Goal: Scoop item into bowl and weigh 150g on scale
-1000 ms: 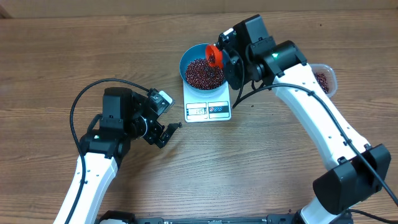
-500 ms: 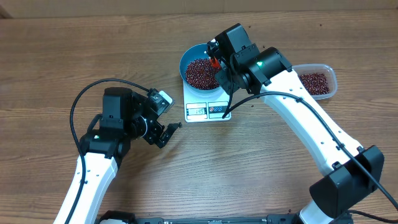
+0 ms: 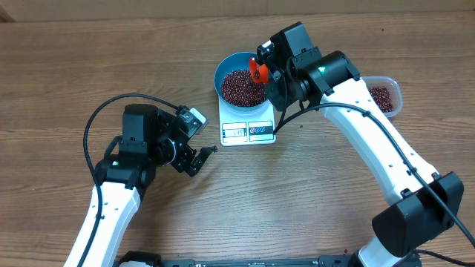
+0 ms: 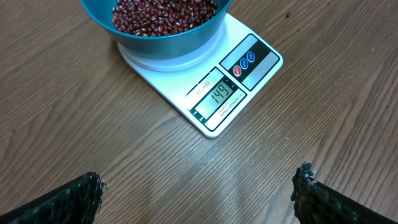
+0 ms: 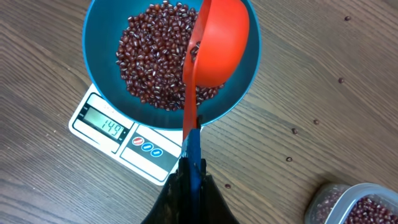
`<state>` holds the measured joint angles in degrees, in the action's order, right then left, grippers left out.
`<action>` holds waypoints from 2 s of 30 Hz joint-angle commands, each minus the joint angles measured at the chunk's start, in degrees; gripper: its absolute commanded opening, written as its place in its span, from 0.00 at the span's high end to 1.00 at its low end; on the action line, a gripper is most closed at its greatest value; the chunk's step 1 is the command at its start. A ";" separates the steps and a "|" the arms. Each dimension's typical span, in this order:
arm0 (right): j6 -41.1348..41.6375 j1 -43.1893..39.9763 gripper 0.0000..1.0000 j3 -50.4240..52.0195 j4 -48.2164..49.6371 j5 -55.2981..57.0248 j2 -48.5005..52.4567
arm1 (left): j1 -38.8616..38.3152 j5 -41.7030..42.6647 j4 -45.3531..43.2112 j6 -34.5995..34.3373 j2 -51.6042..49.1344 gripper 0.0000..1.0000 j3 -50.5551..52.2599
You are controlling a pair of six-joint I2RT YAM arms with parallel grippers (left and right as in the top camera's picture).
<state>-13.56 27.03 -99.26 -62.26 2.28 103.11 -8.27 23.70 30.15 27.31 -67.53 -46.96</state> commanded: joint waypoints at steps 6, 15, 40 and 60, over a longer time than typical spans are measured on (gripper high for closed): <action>0.11 -0.17 0.96 -1.75 0.17 -2.84 -2.19 | -0.02 -0.17 -0.15 -0.55 0.02 0.01 -0.04; 0.09 -2.45 0.96 -1.75 0.17 -10.12 -2.19 | -0.02 -0.17 -0.15 -0.55 0.02 0.00 -0.04; 0.04 -10.97 0.96 -1.75 -1.53 -22.99 -5.40 | -0.02 -0.17 -0.15 -0.55 0.02 0.00 -0.04; -8.00 -25.53 0.96 -1.75 -14.12 -38.05 -5.88 | -0.02 -0.17 -0.15 -0.55 0.02 0.00 -0.04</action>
<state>-17.39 6.83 -99.33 -74.52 -29.65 99.57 -8.27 23.68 30.15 27.31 -67.53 -46.96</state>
